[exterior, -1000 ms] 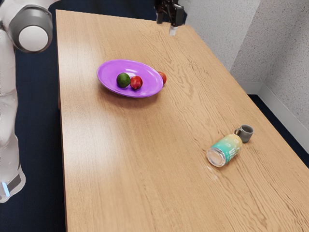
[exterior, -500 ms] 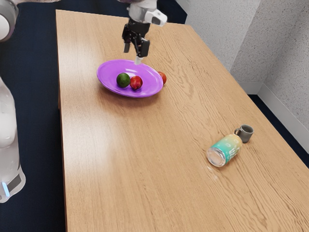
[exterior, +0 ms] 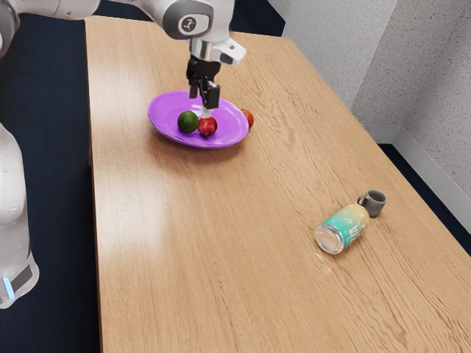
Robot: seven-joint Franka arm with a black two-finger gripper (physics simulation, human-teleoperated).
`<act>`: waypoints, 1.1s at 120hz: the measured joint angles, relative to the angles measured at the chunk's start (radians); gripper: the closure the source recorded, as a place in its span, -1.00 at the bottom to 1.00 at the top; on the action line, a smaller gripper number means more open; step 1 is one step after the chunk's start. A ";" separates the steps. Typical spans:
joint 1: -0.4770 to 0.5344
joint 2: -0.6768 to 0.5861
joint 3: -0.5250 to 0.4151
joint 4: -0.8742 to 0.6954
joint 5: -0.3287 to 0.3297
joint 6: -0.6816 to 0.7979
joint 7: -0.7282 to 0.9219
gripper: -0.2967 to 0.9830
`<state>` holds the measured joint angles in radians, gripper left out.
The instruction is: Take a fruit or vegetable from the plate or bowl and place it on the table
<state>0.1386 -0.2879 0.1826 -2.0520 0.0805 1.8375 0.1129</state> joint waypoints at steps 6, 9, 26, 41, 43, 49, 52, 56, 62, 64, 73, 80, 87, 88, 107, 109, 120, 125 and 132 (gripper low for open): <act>0.014 -0.006 0.005 -0.010 0.001 0.013 0.007 -0.54; 0.020 -0.008 0.010 -0.013 0.003 0.018 0.011 -0.54; 0.030 -0.016 0.054 -0.018 0.016 0.038 0.029 -0.54; 0.031 -0.001 0.079 -0.015 0.028 0.054 0.054 -0.54; 0.031 0.004 0.080 -0.014 0.029 0.058 0.059 -0.54; 0.031 0.020 0.082 -0.011 0.030 0.069 0.074 -0.54; 0.030 0.028 0.083 -0.010 0.029 0.076 0.081 -0.54; 0.031 0.039 0.083 -0.009 0.028 0.085 0.092 -0.54; 0.032 0.048 0.086 -0.009 0.027 0.097 0.106 -0.54; 0.033 0.050 0.087 -0.009 0.027 0.100 0.111 -0.54; 0.045 0.053 0.089 -0.011 0.027 0.113 0.130 -0.54; 0.054 0.049 0.100 -0.016 0.027 0.119 0.143 -0.54; 0.058 0.035 0.108 -0.031 0.028 0.124 0.155 -0.54; 0.058 0.032 0.108 -0.034 0.028 0.125 0.157 -0.54; 0.075 -0.005 0.112 -0.092 0.032 0.143 0.184 -0.54; 0.078 -0.006 0.114 -0.094 0.032 0.144 0.186 -0.54; 0.084 -0.006 0.126 -0.099 0.032 0.150 0.199 -0.54; 0.085 -0.002 0.130 -0.099 0.032 0.152 0.205 -0.54; 0.086 0.007 0.132 -0.098 0.032 0.155 0.214 -0.54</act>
<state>0.2241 -0.2813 0.3147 -2.1497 0.1130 1.9923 0.3267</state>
